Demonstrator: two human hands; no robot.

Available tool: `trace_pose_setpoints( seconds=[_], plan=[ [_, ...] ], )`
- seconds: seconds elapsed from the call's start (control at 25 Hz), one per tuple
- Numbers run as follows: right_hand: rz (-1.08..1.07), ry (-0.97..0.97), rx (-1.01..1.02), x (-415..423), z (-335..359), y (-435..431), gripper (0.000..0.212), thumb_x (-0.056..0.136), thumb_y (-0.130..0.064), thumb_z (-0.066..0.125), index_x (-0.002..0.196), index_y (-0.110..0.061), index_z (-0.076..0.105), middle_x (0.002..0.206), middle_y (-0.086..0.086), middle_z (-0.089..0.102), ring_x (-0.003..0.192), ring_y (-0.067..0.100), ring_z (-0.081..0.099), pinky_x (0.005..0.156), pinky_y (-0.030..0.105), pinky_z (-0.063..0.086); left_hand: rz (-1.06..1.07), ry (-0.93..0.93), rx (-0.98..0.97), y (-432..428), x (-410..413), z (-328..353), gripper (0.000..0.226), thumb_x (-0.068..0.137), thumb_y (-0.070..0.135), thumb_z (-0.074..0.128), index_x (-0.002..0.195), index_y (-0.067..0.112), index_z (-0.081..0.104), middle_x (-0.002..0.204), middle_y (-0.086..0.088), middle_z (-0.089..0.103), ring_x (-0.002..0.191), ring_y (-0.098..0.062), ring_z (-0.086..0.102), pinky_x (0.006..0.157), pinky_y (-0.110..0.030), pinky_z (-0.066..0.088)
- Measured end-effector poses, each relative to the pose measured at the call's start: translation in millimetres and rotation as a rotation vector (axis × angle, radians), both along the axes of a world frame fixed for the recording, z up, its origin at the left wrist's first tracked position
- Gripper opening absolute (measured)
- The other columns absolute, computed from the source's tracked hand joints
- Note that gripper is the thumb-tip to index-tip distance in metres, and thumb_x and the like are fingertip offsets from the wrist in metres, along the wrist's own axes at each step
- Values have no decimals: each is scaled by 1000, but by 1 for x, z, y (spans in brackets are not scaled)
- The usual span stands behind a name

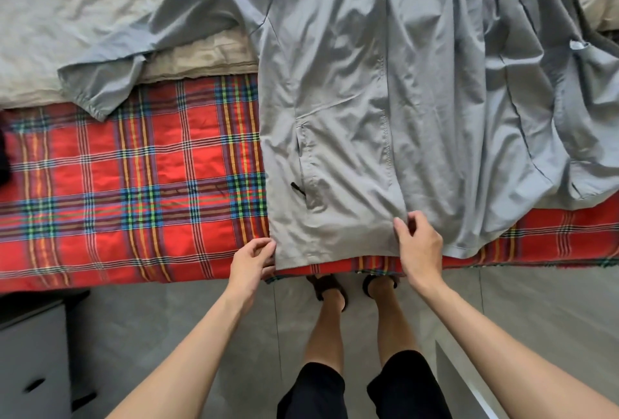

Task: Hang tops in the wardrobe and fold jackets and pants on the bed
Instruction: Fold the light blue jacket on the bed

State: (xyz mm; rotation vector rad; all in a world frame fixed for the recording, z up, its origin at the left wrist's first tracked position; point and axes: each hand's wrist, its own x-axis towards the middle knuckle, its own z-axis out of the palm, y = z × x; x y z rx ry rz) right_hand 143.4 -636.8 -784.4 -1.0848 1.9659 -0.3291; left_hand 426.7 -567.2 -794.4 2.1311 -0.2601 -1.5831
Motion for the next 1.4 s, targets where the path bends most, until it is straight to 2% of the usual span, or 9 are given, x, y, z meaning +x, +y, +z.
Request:
trace_pose_setpoints(
  seconds=[0.2,0.36,0.44,0.56,0.68,0.76,0.92,1.08,1.4],
  plan=[
    [-62,11,-13,-4,-5,7,17,102,-26,50,96,-11,53,79,1,58,75,22,52,67,39,40,-47,-173,-22,5,-10,-10,9,96,21,64,88,18,69,93,-7,74,87,-32,70,60,-34,51],
    [-177,22,-30,-8,-3,14,13,102,-23,50,96,-12,55,76,-5,57,70,16,51,58,21,37,-140,-231,-35,8,-9,-9,15,98,25,59,84,20,62,83,-14,69,75,-31,65,64,-48,53],
    [-269,23,18,-11,-5,22,12,100,-22,53,97,-11,57,77,-6,57,75,18,52,60,23,36,-200,-243,-59,8,-11,-7,15,99,27,58,86,21,59,82,-16,68,72,-31,64,63,-46,53],
    [-694,-179,144,-15,-11,32,20,97,-22,62,109,-8,54,84,-3,58,81,17,58,69,26,44,-193,-227,-73,7,-15,-4,14,98,27,61,85,21,63,82,-6,72,75,-23,67,58,-33,54],
    [-1126,-467,206,-19,-10,21,19,94,-15,66,103,-4,53,82,4,59,68,12,60,50,19,49,-208,-253,-50,10,-12,-7,19,95,35,62,80,25,67,80,-5,72,81,-33,69,72,-52,55],
    [-1133,-415,323,-20,-9,14,19,91,-18,71,88,-7,55,75,2,58,57,11,53,40,19,42,-191,-224,-41,13,-9,-9,22,94,42,61,81,25,67,79,-7,72,78,-34,67,74,-57,53],
    [-1090,-457,507,-19,-23,21,22,88,-29,74,100,-12,65,82,2,63,46,9,44,33,16,31,-124,-162,-60,13,-9,-8,42,83,60,60,77,19,64,71,-11,61,70,-25,53,66,-49,46],
    [-1048,-542,649,-16,-25,32,22,95,-33,64,79,-19,61,60,-4,47,41,9,37,34,14,28,16,-70,-27,8,-16,0,28,99,32,58,80,13,67,77,-5,69,79,-24,63,79,-45,51],
    [-1148,-738,330,-39,-13,19,29,97,-23,62,73,-21,45,47,-9,28,37,6,26,36,18,25,-23,-114,-47,6,-14,3,29,99,31,59,80,10,65,82,-16,68,77,-25,60,77,-46,55]
  ],
)
